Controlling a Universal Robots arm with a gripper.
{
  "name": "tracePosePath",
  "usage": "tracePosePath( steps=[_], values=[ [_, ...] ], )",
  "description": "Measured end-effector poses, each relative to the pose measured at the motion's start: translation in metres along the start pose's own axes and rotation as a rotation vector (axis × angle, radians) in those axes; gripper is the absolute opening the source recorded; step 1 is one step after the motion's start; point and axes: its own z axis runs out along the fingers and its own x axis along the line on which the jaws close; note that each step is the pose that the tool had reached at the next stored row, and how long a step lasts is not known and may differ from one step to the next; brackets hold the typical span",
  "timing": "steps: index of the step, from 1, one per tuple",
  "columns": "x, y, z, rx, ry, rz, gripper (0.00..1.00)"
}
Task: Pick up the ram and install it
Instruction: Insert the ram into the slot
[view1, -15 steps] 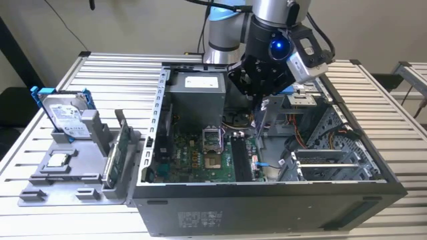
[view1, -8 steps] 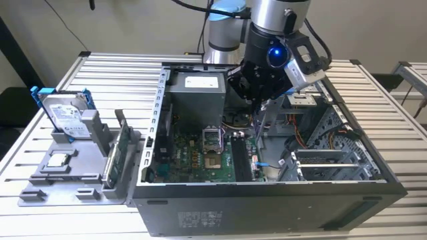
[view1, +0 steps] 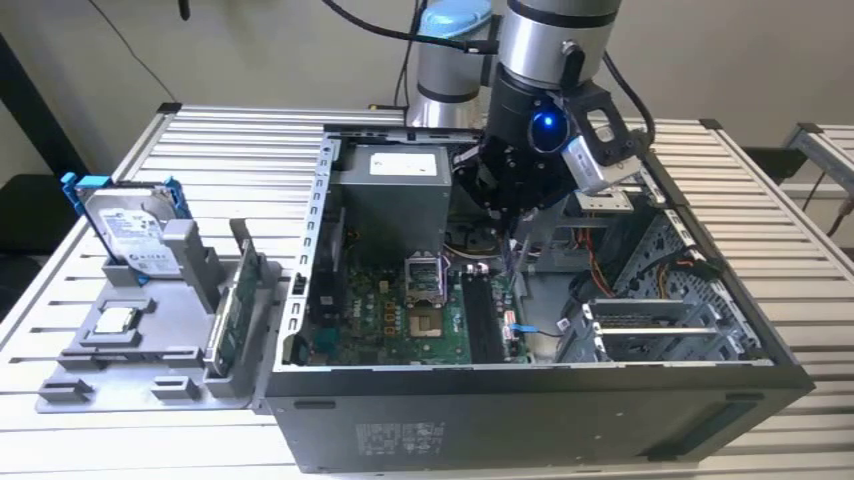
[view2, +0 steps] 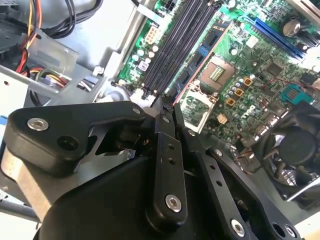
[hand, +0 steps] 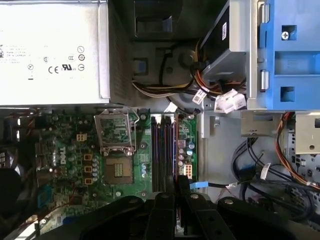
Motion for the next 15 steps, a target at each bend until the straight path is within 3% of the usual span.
tracePosePath(
  steps=[9,15],
  values=[
    [0.0001,0.0009,0.0145,0.0,-0.0001,0.007,0.14],
    [0.0001,0.001,0.0192,-0.0034,-0.0001,0.013,0.14]
  ],
)
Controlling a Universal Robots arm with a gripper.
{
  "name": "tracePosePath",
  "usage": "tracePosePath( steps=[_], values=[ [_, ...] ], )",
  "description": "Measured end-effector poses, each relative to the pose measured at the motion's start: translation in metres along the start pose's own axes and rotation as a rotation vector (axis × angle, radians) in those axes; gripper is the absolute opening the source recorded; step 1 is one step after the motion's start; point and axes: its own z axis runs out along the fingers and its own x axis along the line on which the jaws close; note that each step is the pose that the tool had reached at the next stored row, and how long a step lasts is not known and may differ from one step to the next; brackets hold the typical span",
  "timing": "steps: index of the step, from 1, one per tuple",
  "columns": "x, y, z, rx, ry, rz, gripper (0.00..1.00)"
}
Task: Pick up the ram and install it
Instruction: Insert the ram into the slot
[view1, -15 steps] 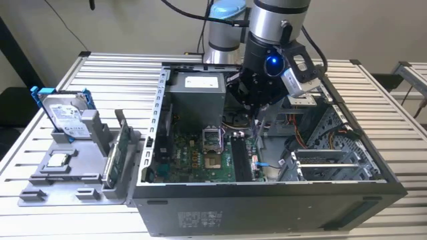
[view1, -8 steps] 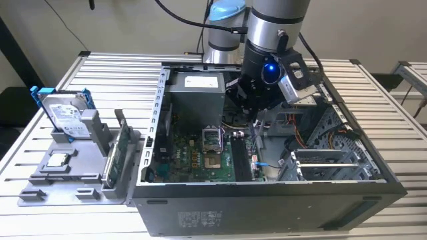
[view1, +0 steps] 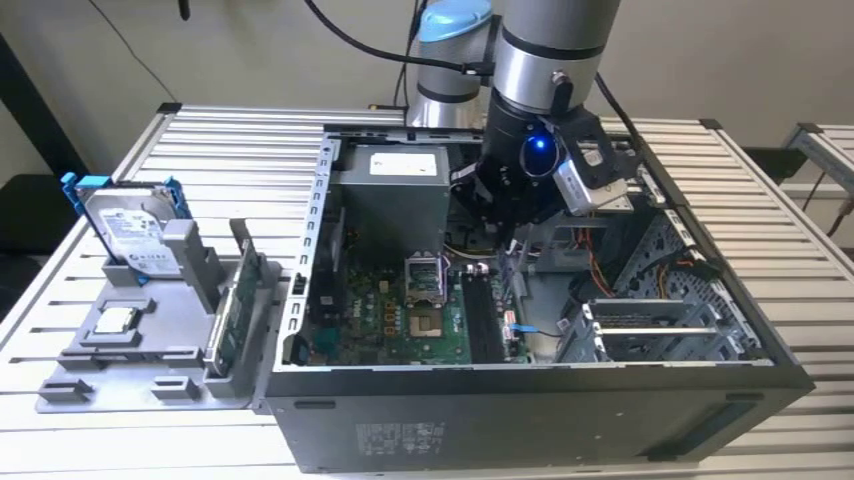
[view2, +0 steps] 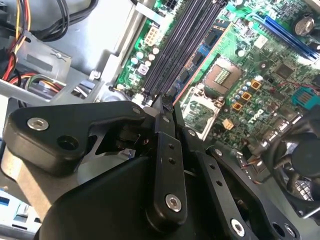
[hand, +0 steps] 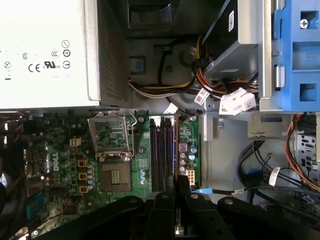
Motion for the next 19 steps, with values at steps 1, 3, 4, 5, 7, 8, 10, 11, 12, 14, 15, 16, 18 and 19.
tracePosePath(
  steps=[1,3,4,5,7,8,10,11,12,14,15,16,18,19],
  values=[
    [0.0,0.0,0.0007,-0.0012,0.0001,0.0,0.14],
    [0.0,0.0,0.0023,-0.0026,0.0001,0.001,0.14],
    [0.0,0.0,0.003,-0.0034,0.0002,0.002,0.14],
    [-0.0001,-0.0001,0.0039,-0.0047,0.0002,0.002,0.14],
    [-0.0003,-0.0001,0.0059,-0.0088,0.0003,0.002,0.14],
    [-0.0003,-0.0001,0.0076,-0.009,0.0004,0.003,0.14],
    [-0.0002,-0.0001,0.0114,-0.009,0.0004,0.005,0.14],
    [-0.0002,-0.0001,0.0131,-0.0091,0.0002,0.005,0.14],
    [-0.0003,-0.0002,0.0149,-0.0091,-0.0007,0.005,0.14],
    [-0.0002,-0.0002,0.0181,-0.009,-0.004,0.005,0.14],
    [-0.0002,-0.0002,0.0198,-0.0084,-0.0049,0.005,0.14],
    [-0.0001,-0.0003,0.0216,-0.0082,-0.005,0.005,0.14],
    [-0.0001,-0.0003,0.0253,-0.0083,-0.0052,0.005,0.14],
    [0.0,-0.0004,0.027,-0.0083,-0.0053,0.005,0.14]
  ],
)
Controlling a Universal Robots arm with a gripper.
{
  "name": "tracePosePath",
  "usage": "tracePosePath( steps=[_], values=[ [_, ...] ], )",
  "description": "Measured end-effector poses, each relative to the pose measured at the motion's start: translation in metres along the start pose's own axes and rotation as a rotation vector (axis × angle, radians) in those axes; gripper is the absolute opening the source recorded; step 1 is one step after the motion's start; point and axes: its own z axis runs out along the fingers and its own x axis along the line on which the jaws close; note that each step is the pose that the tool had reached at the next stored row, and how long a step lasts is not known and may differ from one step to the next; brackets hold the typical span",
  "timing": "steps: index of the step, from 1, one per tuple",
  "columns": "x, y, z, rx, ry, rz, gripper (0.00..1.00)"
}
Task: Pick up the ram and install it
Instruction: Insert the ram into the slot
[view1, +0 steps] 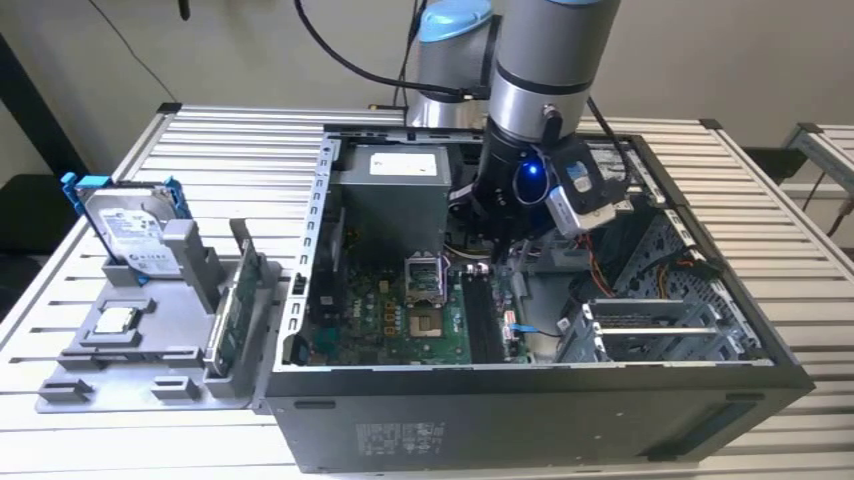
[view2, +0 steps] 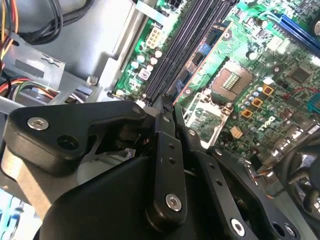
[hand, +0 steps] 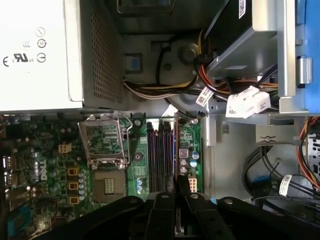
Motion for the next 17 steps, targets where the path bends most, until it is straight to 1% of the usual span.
tracePosePath(
  steps=[4,7,10,13,17],
  values=[
    [0.0001,-0.0002,0.0074,0.0,0.0,0.0,0.14],
    [0.0003,-0.0004,0.0126,0.0017,-0.0001,0.0,0.14],
    [0.0004,-0.0013,0.0165,0.0019,-0.0001,0.0,0.14],
    [0.0003,-0.0014,0.0206,0.004,-0.0005,0.0,0.14],
    [0.0003,-0.002,0.0266,0.004,-0.0006,-0.001,0.14]
  ],
)
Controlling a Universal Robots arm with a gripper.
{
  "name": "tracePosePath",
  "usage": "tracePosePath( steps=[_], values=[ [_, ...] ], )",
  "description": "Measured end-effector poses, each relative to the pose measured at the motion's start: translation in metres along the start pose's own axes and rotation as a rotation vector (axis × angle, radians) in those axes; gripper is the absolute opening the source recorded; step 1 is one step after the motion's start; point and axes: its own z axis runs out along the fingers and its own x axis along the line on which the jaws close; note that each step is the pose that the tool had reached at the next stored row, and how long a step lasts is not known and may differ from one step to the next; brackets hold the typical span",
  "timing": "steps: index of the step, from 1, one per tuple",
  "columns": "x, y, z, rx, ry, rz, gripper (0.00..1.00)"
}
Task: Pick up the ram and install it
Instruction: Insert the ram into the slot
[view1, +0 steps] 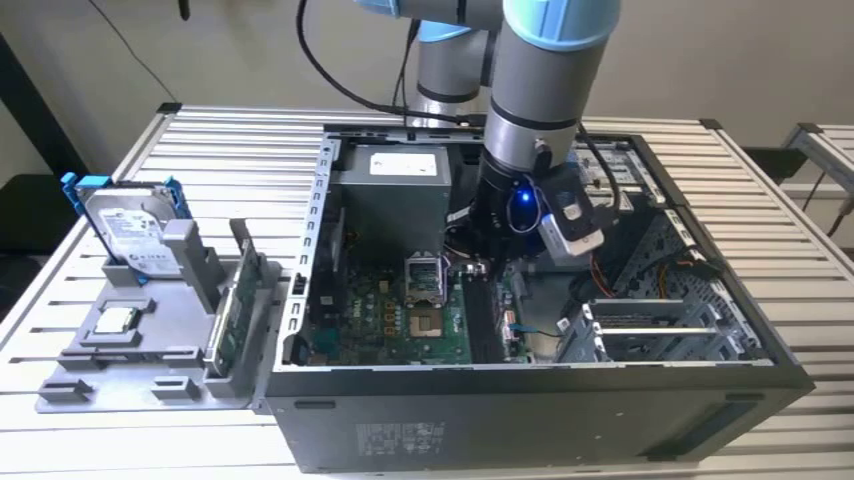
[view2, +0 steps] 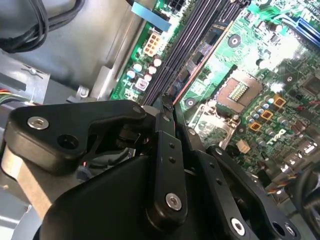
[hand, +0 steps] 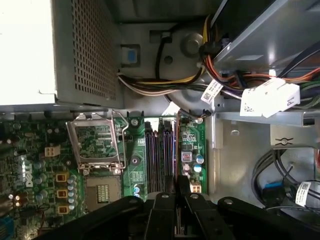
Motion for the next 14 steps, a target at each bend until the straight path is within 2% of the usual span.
tracePosePath(
  steps=[14],
  values=[
    [-0.006,-0.0025,0.0179,0.0002,0.0001,-0.001,0.14]
  ],
)
